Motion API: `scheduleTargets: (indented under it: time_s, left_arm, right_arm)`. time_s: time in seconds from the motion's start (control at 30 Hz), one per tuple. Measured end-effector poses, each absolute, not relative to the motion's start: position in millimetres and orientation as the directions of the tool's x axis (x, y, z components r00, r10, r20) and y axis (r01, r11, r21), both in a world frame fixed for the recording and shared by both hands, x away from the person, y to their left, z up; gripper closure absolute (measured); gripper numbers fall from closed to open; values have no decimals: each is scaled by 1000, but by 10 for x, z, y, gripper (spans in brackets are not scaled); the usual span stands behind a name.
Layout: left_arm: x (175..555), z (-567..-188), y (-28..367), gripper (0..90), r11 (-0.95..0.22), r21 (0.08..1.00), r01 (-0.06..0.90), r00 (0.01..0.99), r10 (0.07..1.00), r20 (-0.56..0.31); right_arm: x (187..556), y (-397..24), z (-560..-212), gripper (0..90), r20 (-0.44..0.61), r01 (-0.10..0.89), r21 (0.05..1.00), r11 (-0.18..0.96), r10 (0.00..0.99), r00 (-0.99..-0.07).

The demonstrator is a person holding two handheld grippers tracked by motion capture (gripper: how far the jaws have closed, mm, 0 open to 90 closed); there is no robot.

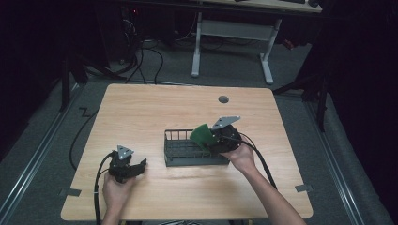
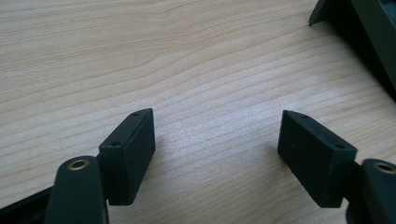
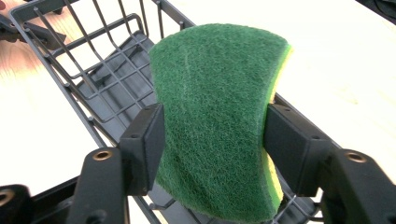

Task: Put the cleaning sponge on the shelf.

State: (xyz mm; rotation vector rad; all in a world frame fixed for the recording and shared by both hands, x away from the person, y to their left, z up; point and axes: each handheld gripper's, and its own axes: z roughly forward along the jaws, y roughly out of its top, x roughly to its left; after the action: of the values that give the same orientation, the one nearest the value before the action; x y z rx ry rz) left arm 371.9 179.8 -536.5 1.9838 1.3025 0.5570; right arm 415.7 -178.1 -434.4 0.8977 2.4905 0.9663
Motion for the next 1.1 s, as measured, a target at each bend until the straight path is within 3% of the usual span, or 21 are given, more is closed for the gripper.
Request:
scheduleTargets:
  time_s: [0.23,0.57,1.1]
  left_arm:
    - [3719,-5365,1800,278,-259,742,618,405,914,-19]
    - [3719,-5365,1799,279,-260,742,618,406,914,-18]
    - [3719,-5365,1798,278,-261,741,618,406,914,-17]
  right_arm:
    - [4170,-1750,-4360,426,-42,436,705,559,647,-762]
    - [4124,-1870,-4297,363,-12,444,750,490,681,-732]
    - [3796,-2581,-4149,396,47,481,822,306,804,-593]
